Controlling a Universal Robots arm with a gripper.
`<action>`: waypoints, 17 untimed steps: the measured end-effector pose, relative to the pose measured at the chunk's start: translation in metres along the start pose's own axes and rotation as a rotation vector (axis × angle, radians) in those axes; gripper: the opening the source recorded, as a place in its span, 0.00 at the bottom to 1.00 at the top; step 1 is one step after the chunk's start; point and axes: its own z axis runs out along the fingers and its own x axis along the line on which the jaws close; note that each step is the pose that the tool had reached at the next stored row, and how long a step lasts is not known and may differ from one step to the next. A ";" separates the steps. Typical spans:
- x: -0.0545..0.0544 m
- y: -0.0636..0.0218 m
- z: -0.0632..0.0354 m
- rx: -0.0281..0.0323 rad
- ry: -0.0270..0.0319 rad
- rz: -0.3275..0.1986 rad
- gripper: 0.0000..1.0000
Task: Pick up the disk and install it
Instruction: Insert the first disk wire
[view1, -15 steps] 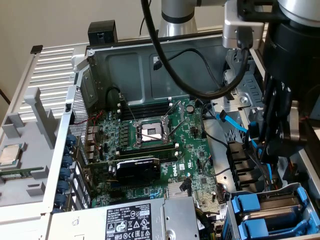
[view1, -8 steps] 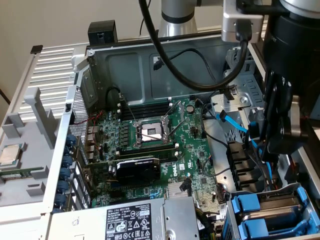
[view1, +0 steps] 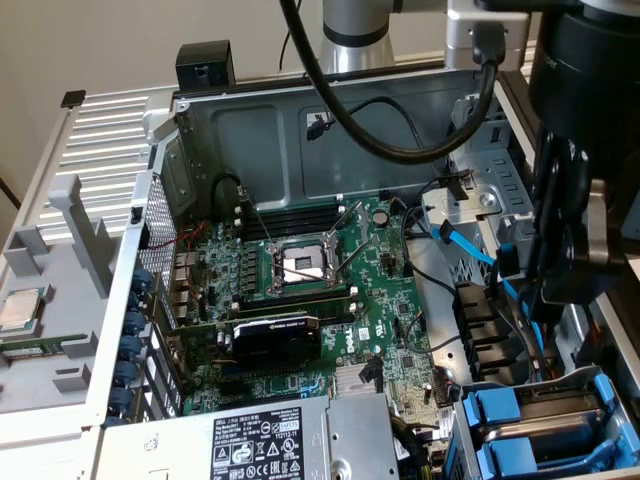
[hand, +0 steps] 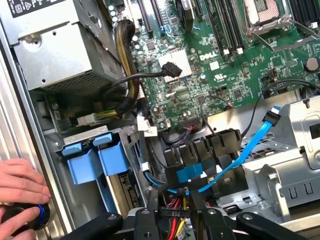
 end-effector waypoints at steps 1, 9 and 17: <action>0.000 0.0000 0.0000 0.0027 0.0004 0.002 0.35; 0.001 0.0001 -0.0001 0.0176 0.0070 0.018 0.35; 0.002 0.0026 -0.0008 0.0374 0.0074 0.026 0.36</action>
